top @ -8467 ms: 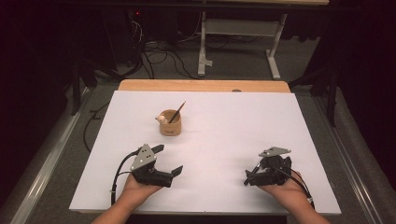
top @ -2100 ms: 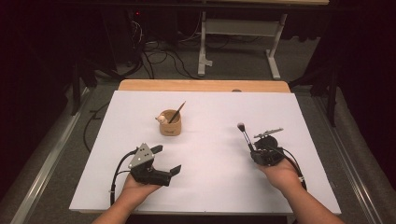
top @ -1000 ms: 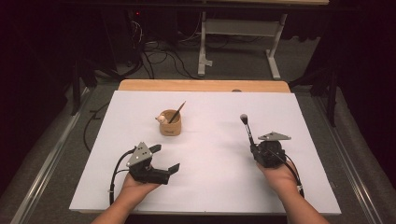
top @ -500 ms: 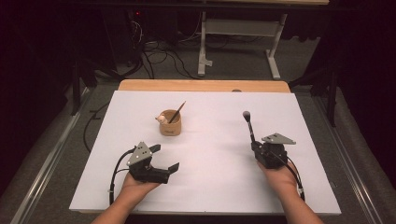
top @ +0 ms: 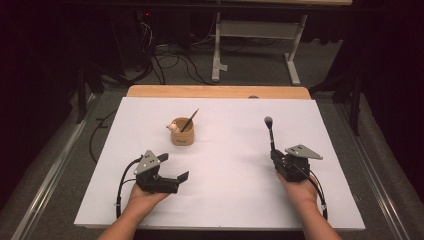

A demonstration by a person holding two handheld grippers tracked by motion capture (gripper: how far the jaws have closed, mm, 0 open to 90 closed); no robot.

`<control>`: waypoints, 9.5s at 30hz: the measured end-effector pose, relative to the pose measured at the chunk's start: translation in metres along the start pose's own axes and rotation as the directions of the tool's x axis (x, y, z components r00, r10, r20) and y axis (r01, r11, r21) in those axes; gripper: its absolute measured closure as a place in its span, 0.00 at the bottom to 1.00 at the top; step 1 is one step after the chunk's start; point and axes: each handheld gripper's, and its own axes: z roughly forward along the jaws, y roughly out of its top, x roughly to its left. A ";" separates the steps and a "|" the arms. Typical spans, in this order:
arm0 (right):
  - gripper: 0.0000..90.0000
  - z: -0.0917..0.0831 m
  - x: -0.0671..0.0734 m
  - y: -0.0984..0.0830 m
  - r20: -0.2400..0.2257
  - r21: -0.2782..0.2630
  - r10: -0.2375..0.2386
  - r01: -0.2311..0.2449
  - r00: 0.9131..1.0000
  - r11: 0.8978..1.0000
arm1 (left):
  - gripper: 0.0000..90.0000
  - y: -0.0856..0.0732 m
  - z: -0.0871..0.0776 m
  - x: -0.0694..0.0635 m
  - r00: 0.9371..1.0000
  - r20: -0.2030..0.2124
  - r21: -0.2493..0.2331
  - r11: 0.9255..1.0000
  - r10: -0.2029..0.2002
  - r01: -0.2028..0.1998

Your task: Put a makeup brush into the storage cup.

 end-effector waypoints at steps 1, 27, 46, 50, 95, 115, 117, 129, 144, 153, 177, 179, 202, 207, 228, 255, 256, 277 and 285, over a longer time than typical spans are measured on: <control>0.91 0.000 0.000 -0.001 0.000 -0.006 0.004 -0.004 1.000 1.000 | 0.01 0.000 0.000 0.000 1.000 -0.001 0.001 1.000 -0.001 0.001; 0.91 -0.003 0.001 -0.017 -0.003 -0.100 -0.027 0.027 1.000 0.995 | 0.01 -0.004 0.003 0.004 1.000 -0.007 0.021 0.999 -0.027 0.027; 0.91 -0.006 0.005 -0.023 -0.005 -0.120 -0.067 0.066 0.998 0.991 | 0.02 0.019 0.024 -0.019 1.000 0.009 0.004 1.000 -0.002 0.002; 0.91 -0.007 0.006 -0.023 -0.004 -0.121 -0.064 0.063 0.998 0.991 | 0.02 0.024 0.031 -0.023 1.000 0.013 -0.007 1.000 -0.004 0.004; 0.91 -0.011 0.011 -0.017 -0.004 -0.186 -0.111 0.108 0.994 0.977 | 0.03 0.021 0.057 -0.045 0.995 0.092 -0.037 0.999 0.028 -0.025; 0.91 -0.002 0.036 0.001 -0.056 -0.201 -0.155 0.141 0.986 0.969 | 0.03 0.021 0.057 -0.042 0.996 0.088 -0.036 0.999 0.022 -0.019; 0.91 0.000 0.038 0.004 -0.061 -0.208 -0.167 0.151 0.984 0.966 | 0.03 0.021 0.057 -0.042 0.996 0.088 -0.035 0.999 0.019 -0.016; 0.91 0.008 0.058 0.014 -0.092 -0.242 -0.193 0.166 0.977 0.956 | 0.03 0.021 0.058 -0.043 0.996 0.090 -0.035 0.999 0.019 -0.016; 0.91 0.003 0.076 0.004 -0.135 -0.267 -0.243 0.200 0.961 0.943 | 0.04 0.023 0.058 -0.048 0.994 0.104 -0.054 0.998 0.018 -0.012; 0.91 0.003 0.080 0.001 -0.152 -0.271 -0.265 0.218 0.952 0.938 | 0.05 0.025 0.057 -0.054 0.992 0.123 -0.066 0.998 0.023 -0.015; 0.91 0.005 0.088 -0.007 -0.173 -0.259 -0.303 0.254 0.937 0.932 | 0.07 0.041 0.068 -0.060 0.989 0.148 -0.097 0.995 0.014 0.000; 0.91 0.006 0.090 -0.007 -0.179 -0.261 -0.307 0.256 0.935 0.931 | 0.07 0.042 0.067 -0.060 0.989 0.148 -0.102 0.995 0.009 0.007; 0.91 0.006 0.111 -0.012 -0.237 -0.260 -0.347 0.285 0.907 0.922 | 0.23 0.042 0.070 -0.058 0.983 0.183 -0.110 0.994 -0.002 0.022; 0.91 0.006 0.113 -0.013 -0.243 -0.263 -0.357 0.293 0.902 0.919 | 0.32 0.042 0.069 -0.058 0.981 0.195 -0.113 0.993 0.001 0.021; 0.91 0.006 0.112 -0.013 -0.243 -0.268 -0.362 0.297 0.900 0.917 | 0.69 0.040 0.068 -0.054 0.970 0.239 -0.114 0.991 -0.044 0.073; 0.91 0.006 0.116 -0.014 -0.251 -0.277 -0.371 0.301 0.894 0.913 | 0.81 0.041 0.063 -0.050 0.961 0.268 -0.142 0.985 -0.061 0.102; 0.91 0.006 0.116 -0.014 -0.251 -0.276 -0.371 0.301 0.894 0.913 | 0.81 0.041 0.063 -0.050 0.961 0.269 -0.142 0.985 -0.060 0.102; 0.90 0.008 0.117 -0.014 -0.247 -0.272 -0.371 0.303 0.895 0.913 | 0.85 0.039 0.064 -0.049 0.953 0.299 -0.151 0.983 -0.052 0.101; 0.90 0.007 0.117 -0.015 -0.249 -0.267 -0.367 0.300 0.896 0.916 | 0.85 0.039 0.064 -0.049 0.953 0.299 -0.152 0.983 -0.050 0.099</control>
